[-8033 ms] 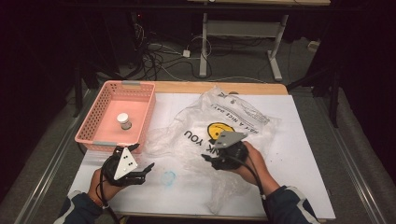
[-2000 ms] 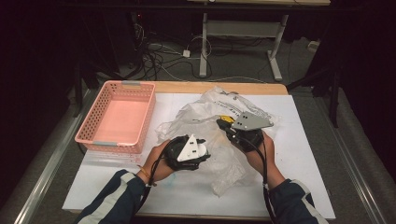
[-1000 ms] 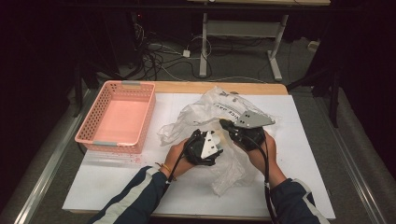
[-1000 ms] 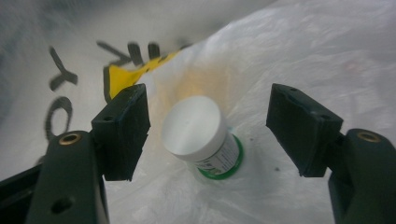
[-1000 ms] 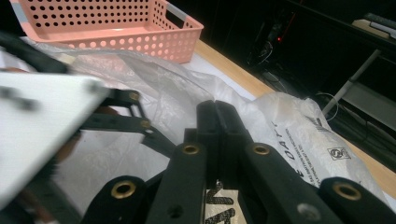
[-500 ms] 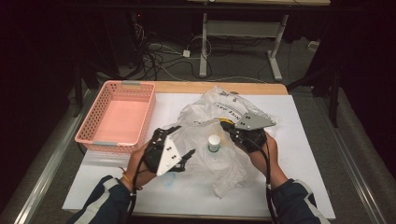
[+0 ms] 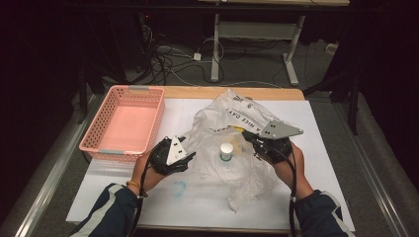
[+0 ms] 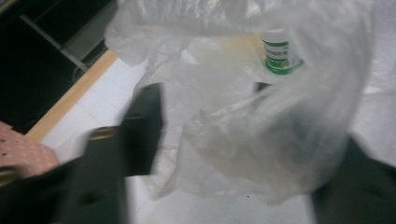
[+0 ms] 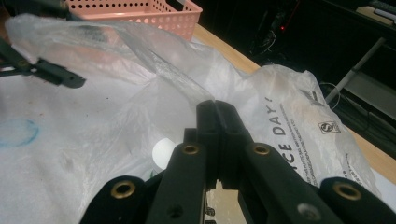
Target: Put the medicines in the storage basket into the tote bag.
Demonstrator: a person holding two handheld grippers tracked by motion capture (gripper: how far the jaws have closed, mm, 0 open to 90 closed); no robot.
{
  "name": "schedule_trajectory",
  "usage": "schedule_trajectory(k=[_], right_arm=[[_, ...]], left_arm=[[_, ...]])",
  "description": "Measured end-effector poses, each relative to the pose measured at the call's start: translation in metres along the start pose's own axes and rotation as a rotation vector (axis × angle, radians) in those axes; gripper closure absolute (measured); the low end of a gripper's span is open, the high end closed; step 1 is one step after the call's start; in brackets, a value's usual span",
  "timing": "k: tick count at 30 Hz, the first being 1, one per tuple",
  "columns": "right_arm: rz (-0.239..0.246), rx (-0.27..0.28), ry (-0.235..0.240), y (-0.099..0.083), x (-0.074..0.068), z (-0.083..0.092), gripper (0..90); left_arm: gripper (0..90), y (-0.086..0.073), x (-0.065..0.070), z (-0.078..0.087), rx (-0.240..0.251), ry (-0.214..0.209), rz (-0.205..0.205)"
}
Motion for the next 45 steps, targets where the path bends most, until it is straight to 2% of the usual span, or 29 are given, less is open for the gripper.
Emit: schedule_trajectory(k=[1, 2, 3, 4, 5, 6, 7, 10, 11, 13, 14, 16, 17, 19, 20, 22, 25, 27, 29, 32, 33, 34, 35, 37, 39, 41, 43, 44, 45], right_arm=[[0.000, 0.000, 0.000, 0.000, 0.000, 0.000, 90.0], [0.000, -0.004, -0.002, -0.002, 0.000, 0.000, 89.4], [0.000, -0.004, -0.002, -0.002, 0.000, 0.000, 89.4], [-0.002, -0.006, 0.002, -0.002, -0.001, 0.000, 86.9], [-0.002, -0.006, 0.002, -0.002, -0.001, 0.000, 86.9], [0.000, -0.006, 0.000, -0.003, -0.003, -0.001, 81.1], [0.000, -0.007, -0.007, -0.003, -0.003, 0.000, 76.2], [-0.001, -0.001, 0.001, -0.004, -0.006, 0.004, 73.4], [0.009, 0.010, -0.001, -0.005, -0.008, 0.012, 62.8], [0.008, 0.031, -0.015, -0.007, -0.009, 0.022, 57.8], [0.008, 0.031, -0.015, -0.007, -0.009, 0.022, 57.8], [-0.014, 0.045, -0.019, -0.010, -0.012, 0.034, 50.0], [0.005, 0.042, -0.021, -0.016, -0.016, 0.044, 43.8], [0.012, 0.035, -0.016, -0.020, -0.020, 0.049, 42.1], [0.030, 0.021, 0.004, -0.030, -0.028, 0.057, 38.7], [0.032, 0.016, 0.016, -0.035, -0.032, 0.060, 37.3], [0.039, -0.015, 0.079, -0.055, -0.049, 0.067, 30.5], [0.046, -0.019, 0.098, -0.059, -0.053, 0.067, 29.0], [0.070, -0.053, 0.134, -0.068, -0.064, 0.067, 25.8], [0.083, -0.096, 0.216, -0.083, -0.078, 0.061, 21.0], [0.105, -0.122, 0.231, -0.087, -0.082, 0.059, 20.0], [0.105, -0.122, 0.231, -0.087, -0.082, 0.059, 20.0], [0.134, -0.145, 0.233, -0.090, -0.084, 0.056, 19.0], [0.142, -0.173, 0.219, -0.097, -0.084, 0.047, 23.2], [0.153, -0.186, 0.187, -0.100, -0.082, 0.042, 31.3], [0.150, -0.196, 0.159, -0.103, -0.080, 0.038, 44.3], [0.156, -0.202, 0.155, -0.105, -0.081, 0.035, 54.4], [0.156, -0.202, 0.155, -0.105, -0.081, 0.035, 54.4], [0.171, -0.214, 0.151, -0.106, -0.081, 0.033, 64.3]], left_arm=[[52.5, 0.000, 0.000, 0.000, -0.001, 0.000, -0.006], [65.4, 0.000, 0.000, 0.000, 0.000, -0.001, -0.006], [65.4, 0.000, 0.000, 0.001, -0.003, -0.009, -0.009], [76.6, -0.001, 0.000, 0.002, -0.009, -0.016, -0.018], [76.6, -0.001, 0.000, 0.002, -0.009, -0.024, -0.021], [83.9, -0.001, 0.000, 0.003, -0.008, -0.041, -0.020], [85.5, -0.002, 0.000, 0.003, -0.009, -0.050, -0.023], [86.4, -0.003, 0.000, 0.005, -0.016, -0.061, -0.038], [86.4, -0.004, -0.001, 0.005, -0.013, -0.063, -0.036], [86.5, -0.005, -0.001, 0.005, -0.018, -0.067, -0.035], [86.5, -0.005, -0.001, 0.005, -0.016, -0.067, -0.033], [86.4, -0.006, -0.002, 0.005, -0.015, -0.071, -0.025], [86.4, -0.006, -0.001, 0.005, -0.016, -0.073, -0.027], [86.4, -0.006, -0.001, 0.005, -0.012, -0.075, -0.028], [86.4, -0.006, 0.000, 0.005, -0.011, -0.076, -0.029], [86.4, -0.006, 0.000, 0.005, -0.012, -0.075, -0.032], [86.4, -0.006, 0.001, 0.004, -0.015, -0.080, -0.034], [86.4, -0.007, 0.002, 0.003, -0.017, -0.080, -0.035], [86.4, -0.007, 0.003, 0.002, -0.020, -0.080, -0.041], [86.4, -0.007, 0.003, 0.001, -0.022, -0.083, -0.040], [86.4, -0.007, 0.003, 0.000, -0.024, -0.084, -0.041], [86.4, -0.007, 0.003, 0.000, -0.024, -0.084, -0.041], [86.3, -0.007, 0.004, 0.000, -0.024, -0.085, -0.040], [86.3, -0.008, 0.004, -0.001, -0.026, -0.087, -0.041], [86.3, -0.008, 0.004, -0.002, -0.025, -0.090, -0.036], [86.3, -0.009, 0.004, -0.003, -0.027, -0.090, -0.039], [86.3, -0.009, 0.005, -0.004, -0.027, -0.091, -0.039], [86.3, -0.009, 0.005, -0.004, -0.029, -0.093, -0.040], [86.3, -0.009, 0.005, -0.005, -0.029, -0.093, -0.041]])
Point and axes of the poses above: each handheld gripper's, and its own axes: z roughly backward along the jaws, y roughly out of its top, x roughly to its right, the point moved 5 cm from there along -z, roughly forward along the jaws, and after that the axes turned 7 degrees about z, right-handed, at the moved point
